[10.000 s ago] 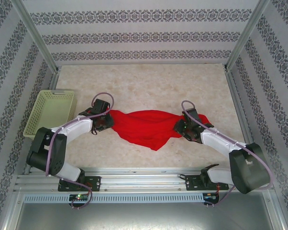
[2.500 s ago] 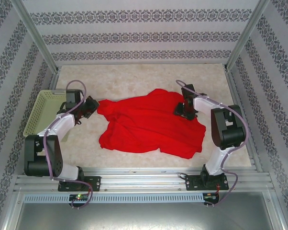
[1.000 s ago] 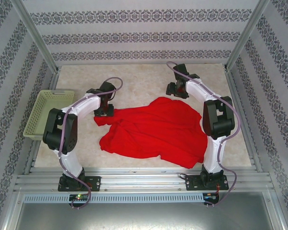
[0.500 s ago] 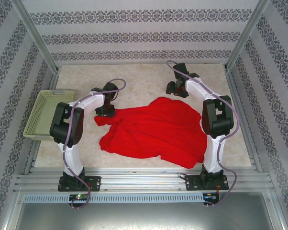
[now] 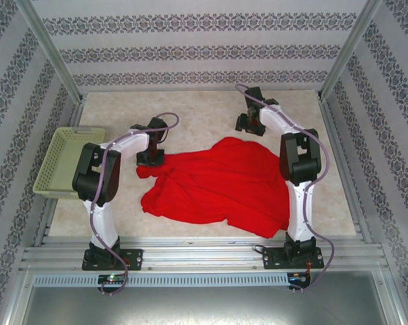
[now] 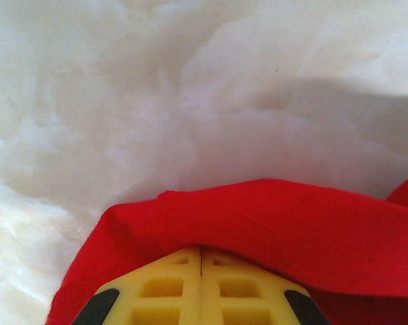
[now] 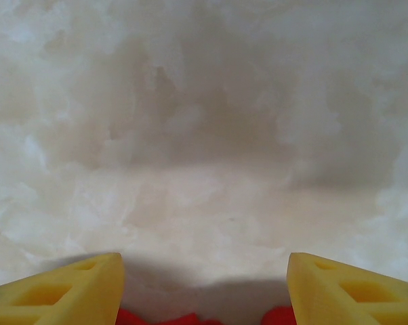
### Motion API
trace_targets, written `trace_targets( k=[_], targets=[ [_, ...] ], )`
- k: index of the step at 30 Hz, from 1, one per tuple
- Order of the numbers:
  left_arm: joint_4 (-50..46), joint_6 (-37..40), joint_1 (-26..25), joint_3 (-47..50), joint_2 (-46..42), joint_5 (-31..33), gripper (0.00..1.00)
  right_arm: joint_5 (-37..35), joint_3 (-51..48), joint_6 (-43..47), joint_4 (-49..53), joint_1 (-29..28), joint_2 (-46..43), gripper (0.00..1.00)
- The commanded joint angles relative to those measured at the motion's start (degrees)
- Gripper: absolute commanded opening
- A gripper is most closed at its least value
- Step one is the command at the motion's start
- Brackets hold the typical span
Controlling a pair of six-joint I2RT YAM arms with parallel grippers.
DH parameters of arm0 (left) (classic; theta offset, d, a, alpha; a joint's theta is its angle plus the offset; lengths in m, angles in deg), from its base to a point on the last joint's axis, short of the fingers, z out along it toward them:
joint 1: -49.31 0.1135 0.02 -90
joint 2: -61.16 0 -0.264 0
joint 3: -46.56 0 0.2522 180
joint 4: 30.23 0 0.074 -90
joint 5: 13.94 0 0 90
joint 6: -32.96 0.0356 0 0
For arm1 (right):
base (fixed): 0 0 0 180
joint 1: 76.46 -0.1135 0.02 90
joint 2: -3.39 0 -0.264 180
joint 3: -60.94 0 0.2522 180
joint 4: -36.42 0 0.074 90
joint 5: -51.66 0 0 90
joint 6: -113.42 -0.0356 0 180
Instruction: Fold the inside-out t-shirt
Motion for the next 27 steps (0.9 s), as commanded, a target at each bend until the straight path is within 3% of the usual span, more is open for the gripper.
trace_targets(
  k=[1,7,12,21,25,27],
  targets=[
    [2.1,-2.2,0.7,1.5,-5.8,-1.6,0.00,-1.2,3.4,-0.4,2.7,0.0,2.4,0.65],
    [8.9,-6.6,3.9,7.0,-17.0,-7.3,0.00,1.0,6.7,0.7,5.1,-0.9,4.9,0.64],
    [13.0,-9.7,7.4,11.3,-23.6,-12.1,0.00,5.8,0.8,0.5,1.9,-2.5,1.9,0.65],
    [17.1,-12.8,10.2,14.6,-26.2,-18.8,0.00,11.4,-4.7,1.5,-2.3,-4.8,-0.3,0.70],
    [18.7,-14.1,11.6,15.6,-26.4,-21.4,0.00,11.8,-3.3,2.5,-0.8,-5.8,1.7,0.64],
    [19.5,-14.8,12.3,16.0,-26.5,-22.7,0.00,10.9,-2.7,2.8,-0.1,-6.1,2.2,0.54]
  ],
)
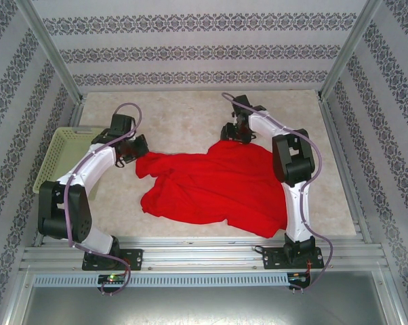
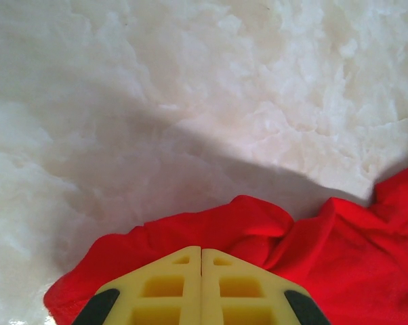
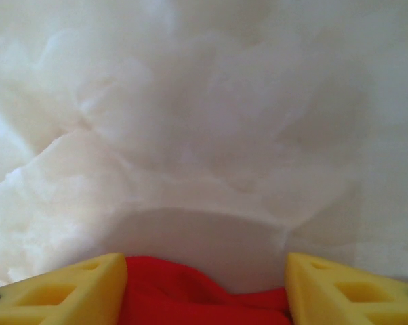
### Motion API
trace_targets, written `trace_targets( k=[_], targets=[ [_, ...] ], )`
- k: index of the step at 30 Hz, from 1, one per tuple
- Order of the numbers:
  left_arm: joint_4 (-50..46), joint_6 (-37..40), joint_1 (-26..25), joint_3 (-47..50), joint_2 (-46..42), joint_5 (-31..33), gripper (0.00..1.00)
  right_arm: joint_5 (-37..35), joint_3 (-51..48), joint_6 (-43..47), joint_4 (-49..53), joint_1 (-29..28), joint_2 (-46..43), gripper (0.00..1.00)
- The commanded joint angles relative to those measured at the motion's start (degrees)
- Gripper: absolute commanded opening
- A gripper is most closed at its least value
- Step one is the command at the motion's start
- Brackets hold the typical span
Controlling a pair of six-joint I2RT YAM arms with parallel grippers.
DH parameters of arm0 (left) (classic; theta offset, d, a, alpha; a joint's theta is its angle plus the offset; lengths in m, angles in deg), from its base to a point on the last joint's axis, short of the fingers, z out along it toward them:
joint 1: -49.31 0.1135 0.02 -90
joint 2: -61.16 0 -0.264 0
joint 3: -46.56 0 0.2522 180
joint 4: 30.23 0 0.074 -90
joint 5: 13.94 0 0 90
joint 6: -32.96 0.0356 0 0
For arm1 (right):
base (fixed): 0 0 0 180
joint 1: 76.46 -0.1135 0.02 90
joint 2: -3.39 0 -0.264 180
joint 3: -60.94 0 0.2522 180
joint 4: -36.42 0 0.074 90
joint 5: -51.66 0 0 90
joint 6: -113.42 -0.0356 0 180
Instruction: Fold the inside-out t-shirt
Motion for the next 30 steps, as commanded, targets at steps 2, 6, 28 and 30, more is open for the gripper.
trace_targets(
  k=[2,6,28,30],
  targets=[
    [3.8,-2.9,2.2,0.7,-2.1,-4.7,0.00,-0.7,1.1,1.2,1.6,-0.7,0.8,0.39],
    [5.4,-5.0,4.3,1.1,-4.4,-5.8,0.00,-6.4,0.7,2.1,1.2,-0.2,-4.3,0.04],
    [17.2,-19.1,16.3,15.2,-23.6,-12.5,0.00,-22.5,-38.5,3.9,-14.6,-3.8,-52.7,0.00],
    [16.5,-17.8,16.3,19.2,-24.7,-12.9,0.00,-22.4,-47.3,0.2,-14.7,-5.6,-55.4,0.00]
  ],
)
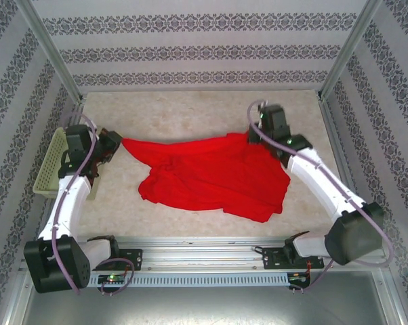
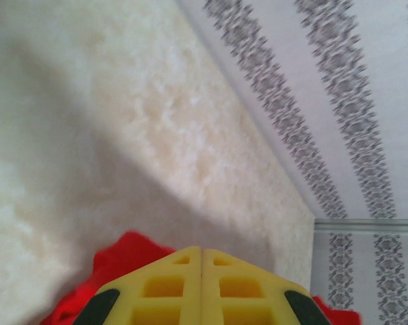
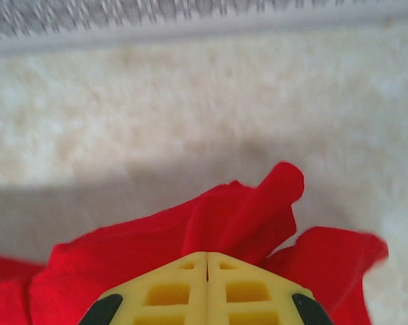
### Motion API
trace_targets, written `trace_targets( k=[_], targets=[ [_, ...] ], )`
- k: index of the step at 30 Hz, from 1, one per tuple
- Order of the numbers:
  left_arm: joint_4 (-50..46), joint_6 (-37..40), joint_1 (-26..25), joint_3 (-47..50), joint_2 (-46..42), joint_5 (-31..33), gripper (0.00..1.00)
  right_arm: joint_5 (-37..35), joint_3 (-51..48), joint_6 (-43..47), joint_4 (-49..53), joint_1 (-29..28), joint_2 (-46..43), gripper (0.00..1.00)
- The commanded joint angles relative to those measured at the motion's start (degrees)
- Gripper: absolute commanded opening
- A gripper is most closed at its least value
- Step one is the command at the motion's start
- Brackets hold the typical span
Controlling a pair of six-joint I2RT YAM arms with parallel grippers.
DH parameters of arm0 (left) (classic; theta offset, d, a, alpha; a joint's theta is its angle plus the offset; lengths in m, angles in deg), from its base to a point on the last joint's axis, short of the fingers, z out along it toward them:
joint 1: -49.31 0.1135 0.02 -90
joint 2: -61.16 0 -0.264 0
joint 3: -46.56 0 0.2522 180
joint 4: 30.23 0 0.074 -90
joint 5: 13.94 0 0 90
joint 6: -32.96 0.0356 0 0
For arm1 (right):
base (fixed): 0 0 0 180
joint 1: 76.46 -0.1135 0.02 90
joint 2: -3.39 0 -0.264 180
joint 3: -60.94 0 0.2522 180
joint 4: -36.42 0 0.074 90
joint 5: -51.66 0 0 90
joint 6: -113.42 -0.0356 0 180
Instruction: Fold the inside-out t-shirt
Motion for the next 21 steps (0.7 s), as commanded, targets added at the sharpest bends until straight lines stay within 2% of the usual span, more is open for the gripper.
trace_targets(
  k=[1,3,6,10,15,21],
  targets=[
    [-1.6,1.9,0.7,5.9,-1.5,-0.1,0.00,-3.9,-11.9,-7.2,1.0,-2.7,-3.1,0.00],
    [-1.9,3.2,0.6,10.0,-2.3,0.2,0.00,-2.7,-18.6,-13.1,2.2,-4.3,-4.3,0.04],
    [-1.7,4.1,0.7,15.6,-3.5,1.7,0.00,2.0,-25.7,-19.6,2.2,-5.2,-4.6,0.22],
    [-1.9,6.0,0.7,18.1,-3.4,3.5,0.00,1.5,-23.5,-18.9,7.7,-3.9,-6.0,0.41],
    [-1.1,5.6,0.7,16.6,-2.4,2.2,0.00,0.3,-16.8,-14.1,5.6,-0.9,-6.6,0.51],
    [-1.7,6.3,0.7,14.8,-2.4,1.4,0.00,0.2,-6.4,-10.9,6.6,1.8,6.1,0.53]
  ],
)
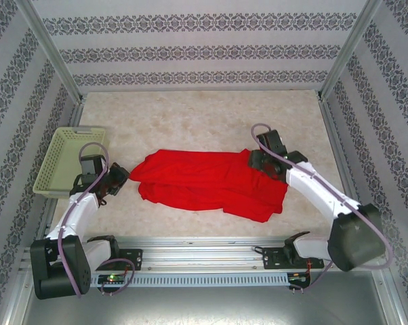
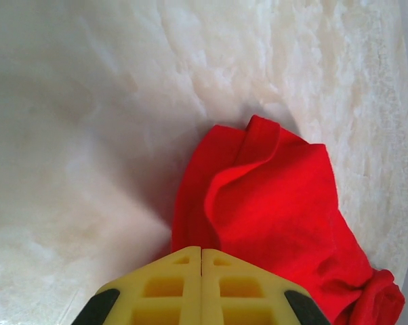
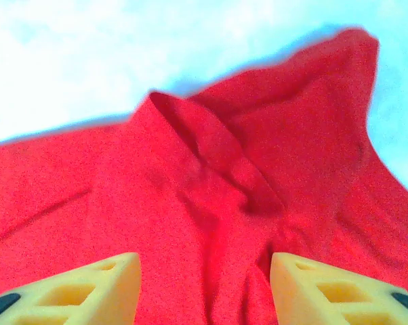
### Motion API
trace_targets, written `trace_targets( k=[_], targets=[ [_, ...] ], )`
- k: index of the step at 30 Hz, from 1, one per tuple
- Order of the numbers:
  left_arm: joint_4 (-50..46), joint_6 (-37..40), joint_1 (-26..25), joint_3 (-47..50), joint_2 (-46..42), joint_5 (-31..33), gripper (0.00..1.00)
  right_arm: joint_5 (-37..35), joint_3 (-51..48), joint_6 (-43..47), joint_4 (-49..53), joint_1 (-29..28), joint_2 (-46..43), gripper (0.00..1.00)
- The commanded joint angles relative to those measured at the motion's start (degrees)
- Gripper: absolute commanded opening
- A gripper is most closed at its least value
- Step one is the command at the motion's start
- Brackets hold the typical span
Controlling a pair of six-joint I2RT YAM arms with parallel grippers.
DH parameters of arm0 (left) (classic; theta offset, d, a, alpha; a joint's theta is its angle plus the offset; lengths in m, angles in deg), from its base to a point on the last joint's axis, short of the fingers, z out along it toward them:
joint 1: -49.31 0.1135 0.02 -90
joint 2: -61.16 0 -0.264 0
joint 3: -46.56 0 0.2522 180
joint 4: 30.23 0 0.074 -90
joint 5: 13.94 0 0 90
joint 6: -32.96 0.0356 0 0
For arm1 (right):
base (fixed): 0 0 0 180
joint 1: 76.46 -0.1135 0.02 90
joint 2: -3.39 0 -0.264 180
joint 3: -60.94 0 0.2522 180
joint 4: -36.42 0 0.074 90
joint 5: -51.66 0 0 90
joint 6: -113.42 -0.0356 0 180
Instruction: Fold the inside-out t-shirt
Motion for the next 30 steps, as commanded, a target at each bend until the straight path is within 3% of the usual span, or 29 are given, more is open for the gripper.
trace_targets(
  k=[1,6,16,22,30],
  targets=[
    [0.2,2.1,0.7,-2.5,-0.2,-1.0,0.00,-0.3,3.4,2.0,1.1,2.0,7.3,0.52],
    [0.0,2.6,0.7,-3.3,0.9,-1.4,0.00,-1.2,5.4,1.9,2.6,3.9,12.0,0.45],
    [1.8,2.6,0.7,-3.0,2.9,-2.1,0.00,4.7,6.0,5.1,-2.0,1.4,13.6,0.44],
    [2.2,2.2,0.7,-2.8,2.7,-2.1,0.00,3.6,11.5,2.8,1.8,1.7,22.3,0.44],
    [1.7,2.7,0.7,-3.3,2.6,-2.2,0.00,2.8,13.8,2.3,2.4,1.6,26.6,0.44]
  ],
)
